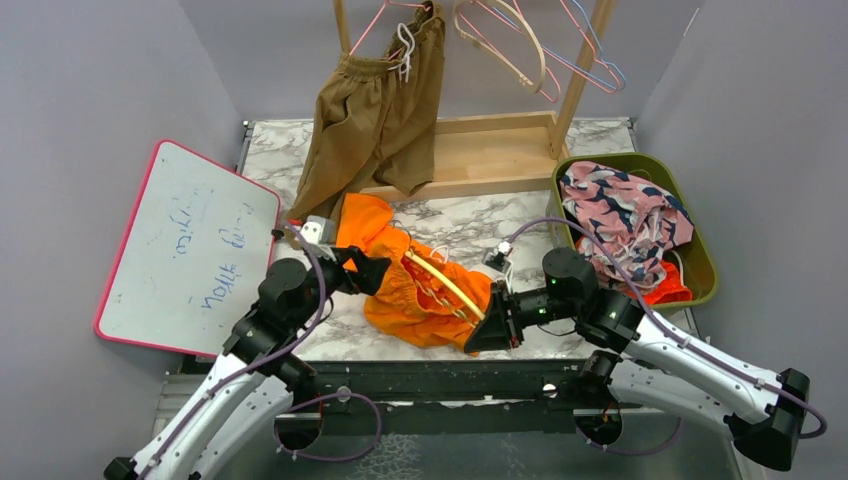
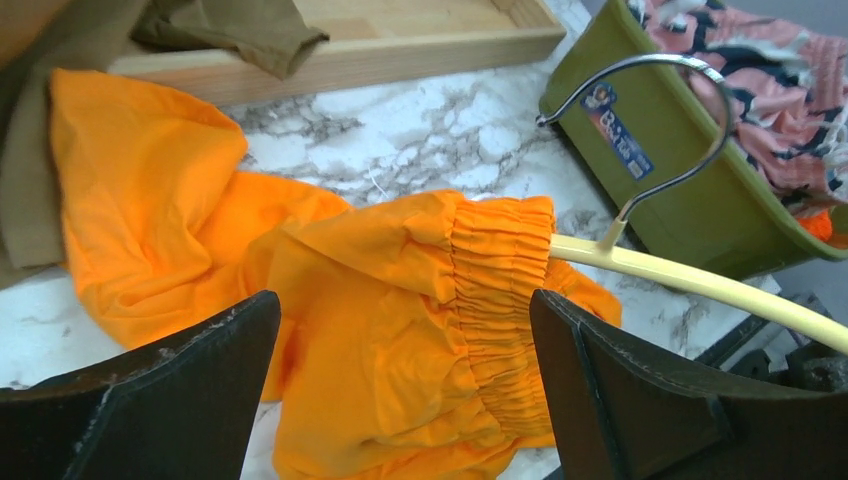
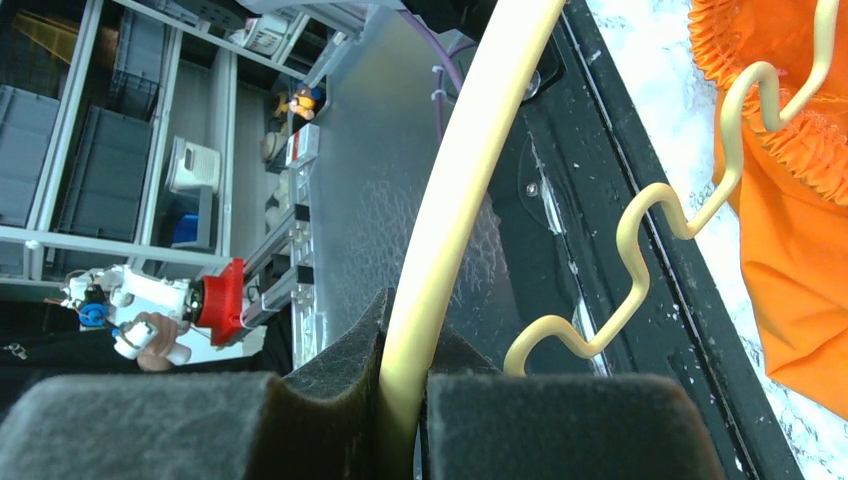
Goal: Remove the shorts from the hanger
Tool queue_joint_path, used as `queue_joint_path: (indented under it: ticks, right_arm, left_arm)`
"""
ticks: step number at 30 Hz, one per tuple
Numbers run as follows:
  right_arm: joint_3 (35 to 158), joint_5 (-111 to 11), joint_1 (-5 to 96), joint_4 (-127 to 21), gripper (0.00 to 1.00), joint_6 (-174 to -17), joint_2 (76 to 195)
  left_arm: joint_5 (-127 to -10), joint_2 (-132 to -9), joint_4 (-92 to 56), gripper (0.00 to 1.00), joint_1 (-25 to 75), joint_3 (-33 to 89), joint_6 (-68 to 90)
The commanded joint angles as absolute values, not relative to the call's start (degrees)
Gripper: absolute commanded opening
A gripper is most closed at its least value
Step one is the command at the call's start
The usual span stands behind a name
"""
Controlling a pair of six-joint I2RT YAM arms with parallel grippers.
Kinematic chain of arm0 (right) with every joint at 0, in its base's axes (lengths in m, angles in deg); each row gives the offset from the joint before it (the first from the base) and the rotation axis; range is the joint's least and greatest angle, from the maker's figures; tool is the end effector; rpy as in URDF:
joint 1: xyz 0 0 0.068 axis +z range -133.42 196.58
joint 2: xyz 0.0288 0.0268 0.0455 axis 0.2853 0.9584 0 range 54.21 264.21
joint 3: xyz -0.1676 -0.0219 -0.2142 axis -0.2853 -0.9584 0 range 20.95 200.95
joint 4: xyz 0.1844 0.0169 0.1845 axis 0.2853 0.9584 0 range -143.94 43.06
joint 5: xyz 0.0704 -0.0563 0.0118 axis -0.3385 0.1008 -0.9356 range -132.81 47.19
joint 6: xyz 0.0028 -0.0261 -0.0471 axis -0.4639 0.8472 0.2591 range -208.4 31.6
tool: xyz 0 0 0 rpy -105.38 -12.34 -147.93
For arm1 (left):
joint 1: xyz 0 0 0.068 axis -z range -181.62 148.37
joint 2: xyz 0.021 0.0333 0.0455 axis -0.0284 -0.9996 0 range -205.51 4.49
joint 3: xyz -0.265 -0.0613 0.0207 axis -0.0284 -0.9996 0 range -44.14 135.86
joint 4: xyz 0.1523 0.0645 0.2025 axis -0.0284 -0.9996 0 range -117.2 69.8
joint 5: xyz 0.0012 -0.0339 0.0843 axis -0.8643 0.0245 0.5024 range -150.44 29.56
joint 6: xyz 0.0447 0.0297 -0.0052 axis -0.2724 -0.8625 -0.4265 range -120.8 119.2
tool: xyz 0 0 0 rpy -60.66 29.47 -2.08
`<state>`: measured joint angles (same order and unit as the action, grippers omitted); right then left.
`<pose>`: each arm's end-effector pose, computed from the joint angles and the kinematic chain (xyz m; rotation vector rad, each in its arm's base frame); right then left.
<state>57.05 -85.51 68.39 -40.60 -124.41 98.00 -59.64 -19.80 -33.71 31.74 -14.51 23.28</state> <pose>0.0883 0.1514 0.2870 -0.8789 2.0781 1.6518 0.1058 -0.0690 0.2890 0.1328 1.7639 -0.7258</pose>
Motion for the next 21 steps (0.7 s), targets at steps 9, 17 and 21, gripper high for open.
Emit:
queue_joint_path:
  ticks: [9,17,21]
  right_arm:
    - [58.93,-86.2,68.52,-45.93,0.01,-125.13,100.83]
    - [58.7,-87.02,68.52,-44.86,0.01,-125.48,98.58]
    - [59.06,-86.75,68.52,-43.0,0.01,-125.02,97.95]
  left_arm:
    - [-68.83,-37.21,-24.03,0.67,31.68,-13.43,25.76]
    - [-61.05,-37.48,-22.43,0.04,31.62,-14.3,26.35]
    - [-59.15,-37.7,-22.07,0.0,31.66,-14.96,27.05]
